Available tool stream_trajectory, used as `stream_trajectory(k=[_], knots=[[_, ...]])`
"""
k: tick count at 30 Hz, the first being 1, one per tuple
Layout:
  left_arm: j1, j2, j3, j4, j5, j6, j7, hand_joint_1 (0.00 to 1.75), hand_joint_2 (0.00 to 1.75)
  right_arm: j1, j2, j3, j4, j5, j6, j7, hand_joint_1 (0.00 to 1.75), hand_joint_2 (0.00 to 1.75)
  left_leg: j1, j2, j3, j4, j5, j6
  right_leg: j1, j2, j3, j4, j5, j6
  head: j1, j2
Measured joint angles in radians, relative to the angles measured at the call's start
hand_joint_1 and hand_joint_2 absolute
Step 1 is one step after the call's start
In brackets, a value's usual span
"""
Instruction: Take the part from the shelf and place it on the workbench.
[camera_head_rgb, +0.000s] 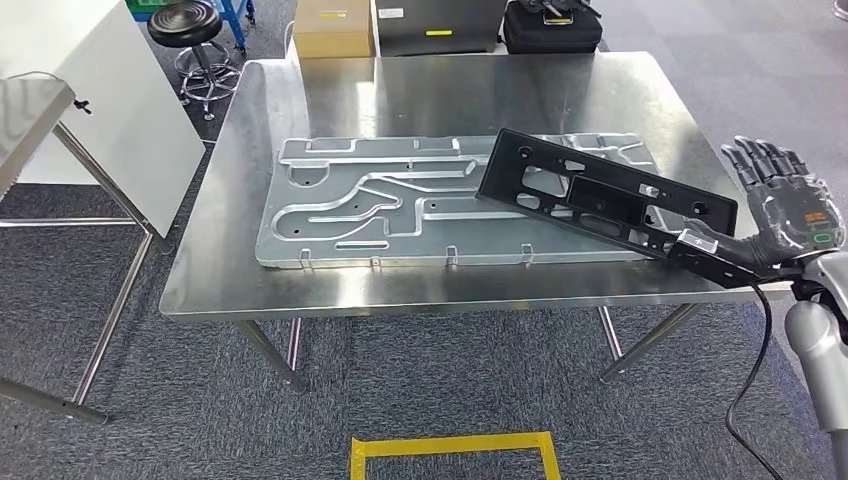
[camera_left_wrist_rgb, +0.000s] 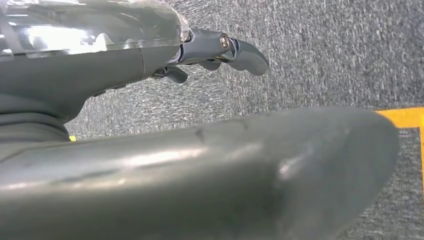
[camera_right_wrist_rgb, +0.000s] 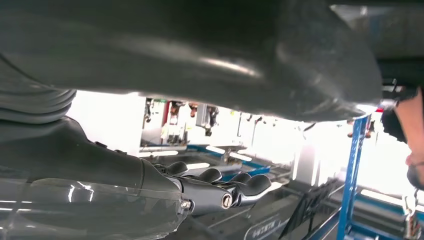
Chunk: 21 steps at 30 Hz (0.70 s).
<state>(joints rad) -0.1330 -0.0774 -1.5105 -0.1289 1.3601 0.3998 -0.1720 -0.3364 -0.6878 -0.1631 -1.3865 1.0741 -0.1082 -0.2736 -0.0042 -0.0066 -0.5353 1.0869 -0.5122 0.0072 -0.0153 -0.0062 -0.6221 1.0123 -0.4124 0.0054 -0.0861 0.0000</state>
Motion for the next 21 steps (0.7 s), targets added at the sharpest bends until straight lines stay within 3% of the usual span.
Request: stream_trajectory(k=[2,5,7,9,10,11,12,14,16,17,19,20,21], knots=[[-0.001,0.0,0.003,0.0,0.005,0.005,0.0,0.0,0.0,-0.004,-0.002,0.0,0.005,-0.007,-0.015,-0.006,0.0,0.0,-0.004,-0.001,0.045,-0.076,-0.001,0.009,0.002,-0.002,-0.005,0.002,0.012,0.012,0.0,0.0],[0.003,-0.002,0.009,0.0,0.013,0.01,0.0,0.0,0.0,0.005,-0.001,-0.002,0.007,-0.018,-0.041,-0.01,0.0,0.0,-0.004,0.001,0.034,-0.088,0.019,0.027,-0.001,-0.004,-0.012,0.004,0.017,0.031,0.0,0.0],[0.003,-0.003,0.013,0.0,0.014,0.013,0.0,0.0,0.0,0.014,0.002,-0.008,0.008,-0.021,-0.053,-0.006,0.0,0.0,0.0,0.004,0.015,-0.094,0.041,0.041,-0.005,-0.002,-0.035,0.058,-0.047,0.04,0.0,0.0],[0.003,-0.003,0.015,0.0,0.012,0.013,0.0,0.0,0.0,0.024,0.01,-0.017,0.01,-0.024,-0.061,0.0,0.0,0.0,-0.002,0.006,-0.013,-0.092,0.062,0.047,-0.007,-0.001,-0.07,0.177,-0.141,0.048,0.0,0.0],[0.003,-0.003,0.016,0.0,0.012,0.013,0.0,0.0,0.0,0.032,0.014,-0.024,0.011,-0.028,-0.066,0.002,0.0,0.0,-0.002,0.006,-0.028,-0.091,0.073,0.048,-0.008,0.0,-0.08,0.232,-0.165,0.051,0.0,0.0],[0.003,-0.004,0.016,0.0,0.01,0.013,0.001,0.0,0.0,0.043,0.02,-0.032,0.012,-0.032,-0.072,0.003,0.0,0.0,-0.003,0.006,-0.044,-0.09,0.083,0.047,-0.008,0.0,-0.078,0.265,-0.164,0.053,0.0,0.0],[0.003,-0.004,0.016,0.0,0.009,0.013,0.001,0.0,0.0,0.056,0.025,-0.041,0.012,-0.036,-0.078,0.004,0.0,0.0,-0.003,0.006,-0.059,-0.087,0.093,0.047,-0.008,0.0,-0.061,0.266,-0.143,0.053,0.0,0.0],[0.003,-0.004,0.016,0.0,0.007,0.012,0.002,0.0,0.0,0.085,0.035,-0.066,0.005,-0.042,-0.091,-0.002,0.0,0.0,-0.003,0.005,-0.085,-0.08,0.11,0.043,-0.007,0.0,0.021,0.171,-0.092,0.047,0.0,0.0],[0.003,-0.005,0.016,0.0,0.005,0.011,0.003,0.0,0.0,0.122,0.048,-0.099,-0.013,-0.044,-0.103,-0.013,0.0,0.0,-0.005,0.002,-0.101,-0.075,0.124,0.034,-0.001,0.0,0.115,0.035,-0.094,0.036,0.0,0.0],[0.003,-0.006,0.016,0.0,0.005,0.011,0.002,0.0,0.0,0.142,0.056,-0.117,-0.023,-0.043,-0.107,-0.019,0.0,0.0,-0.005,0.001,-0.103,-0.075,0.131,0.029,0.003,0.0,0.14,-0.008,-0.103,0.029,0.0,0.0],[0.004,-0.007,0.016,0.0,0.005,0.01,0.003,0.0,0.0,0.176,0.074,-0.151,-0.04,-0.039,-0.11,-0.028,0.0,0.0,-0.006,0.0,-0.105,-0.08,0.147,0.016,0.007,-0.001,0.142,-0.028,-0.099,0.016,0.0,0.0],[0.005,-0.006,0.016,0.0,0.005,0.01,0.003,0.0,0.0,0.188,0.083,-0.164,-0.046,-0.037,-0.111,-0.03,0.0,0.0,-0.005,0.0,-0.109,-0.077,0.144,0.011,0.006,-0.002,0.137,-0.032,-0.09,0.009,0.0,0.0],[0.006,-0.006,0.016,0.0,0.005,0.01,0.003,0.0,0.0,0.2,0.091,-0.175,-0.052,-0.036,-0.112,-0.032,0.0,0.0,-0.004,0.0,-0.116,-0.061,0.122,0.005,0.004,-0.004,0.128,-0.034,-0.078,0.002,0.0,0.0]])
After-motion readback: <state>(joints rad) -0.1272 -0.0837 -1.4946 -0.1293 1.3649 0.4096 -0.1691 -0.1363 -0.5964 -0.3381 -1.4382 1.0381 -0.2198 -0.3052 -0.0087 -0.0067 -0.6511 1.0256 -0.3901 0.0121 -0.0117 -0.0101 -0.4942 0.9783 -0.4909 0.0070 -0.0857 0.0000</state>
